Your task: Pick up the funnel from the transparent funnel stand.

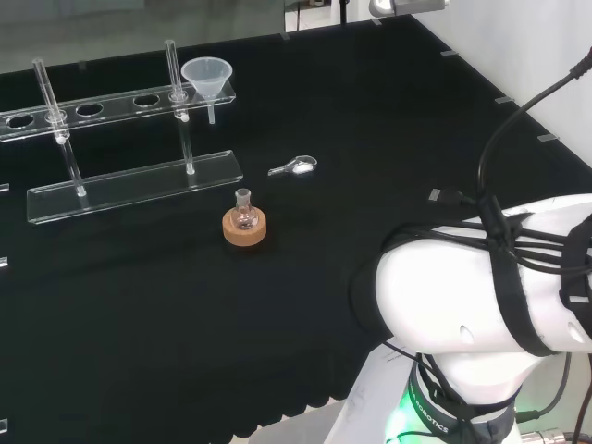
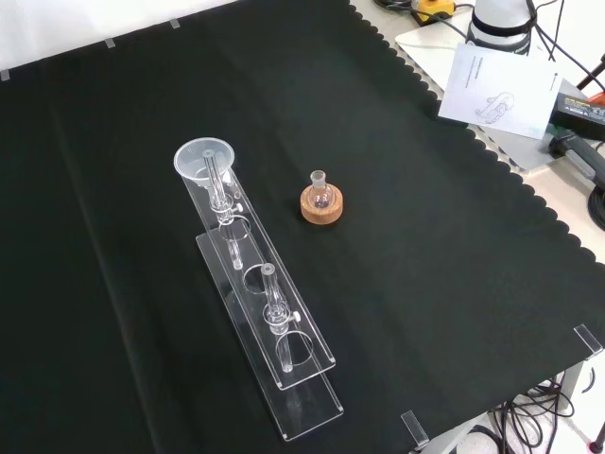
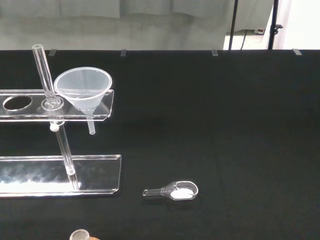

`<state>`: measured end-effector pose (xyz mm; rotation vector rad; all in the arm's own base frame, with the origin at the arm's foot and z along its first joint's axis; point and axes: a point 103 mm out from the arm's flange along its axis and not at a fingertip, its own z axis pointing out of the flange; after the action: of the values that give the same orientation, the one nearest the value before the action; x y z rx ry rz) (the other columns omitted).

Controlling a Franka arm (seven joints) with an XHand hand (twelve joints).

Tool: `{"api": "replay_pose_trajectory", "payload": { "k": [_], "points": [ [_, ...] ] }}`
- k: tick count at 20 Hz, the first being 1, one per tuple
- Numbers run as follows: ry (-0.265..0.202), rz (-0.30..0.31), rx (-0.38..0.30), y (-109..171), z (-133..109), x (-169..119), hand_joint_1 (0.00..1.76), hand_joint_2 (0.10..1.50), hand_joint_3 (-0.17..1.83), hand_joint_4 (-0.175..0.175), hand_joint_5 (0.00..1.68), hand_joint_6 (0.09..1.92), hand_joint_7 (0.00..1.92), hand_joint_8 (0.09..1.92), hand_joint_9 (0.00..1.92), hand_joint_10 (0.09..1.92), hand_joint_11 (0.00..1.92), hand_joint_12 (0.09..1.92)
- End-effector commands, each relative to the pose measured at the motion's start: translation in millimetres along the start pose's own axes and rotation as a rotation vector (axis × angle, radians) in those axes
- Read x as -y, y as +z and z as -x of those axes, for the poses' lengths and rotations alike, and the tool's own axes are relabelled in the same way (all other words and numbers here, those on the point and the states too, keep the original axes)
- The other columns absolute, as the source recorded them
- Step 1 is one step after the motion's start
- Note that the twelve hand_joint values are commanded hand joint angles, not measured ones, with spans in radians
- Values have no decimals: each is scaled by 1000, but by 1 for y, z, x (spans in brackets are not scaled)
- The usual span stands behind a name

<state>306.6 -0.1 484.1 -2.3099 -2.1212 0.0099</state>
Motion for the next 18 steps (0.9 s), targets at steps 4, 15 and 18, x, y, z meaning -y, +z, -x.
{"api": "replay_pose_trajectory", "payload": {
  "k": [4,15,18],
  "points": [
    [4,8,7,0,1,0,0,1209,288,52,92,87,74,87,118,533,0,1301],
    [24,3,42,3,-15,-3,0,1205,296,52,95,87,75,87,120,542,0,1308],
    [33,-1,47,5,-23,-8,0,1204,298,52,96,87,75,87,119,544,0,1308]
  ]
}}
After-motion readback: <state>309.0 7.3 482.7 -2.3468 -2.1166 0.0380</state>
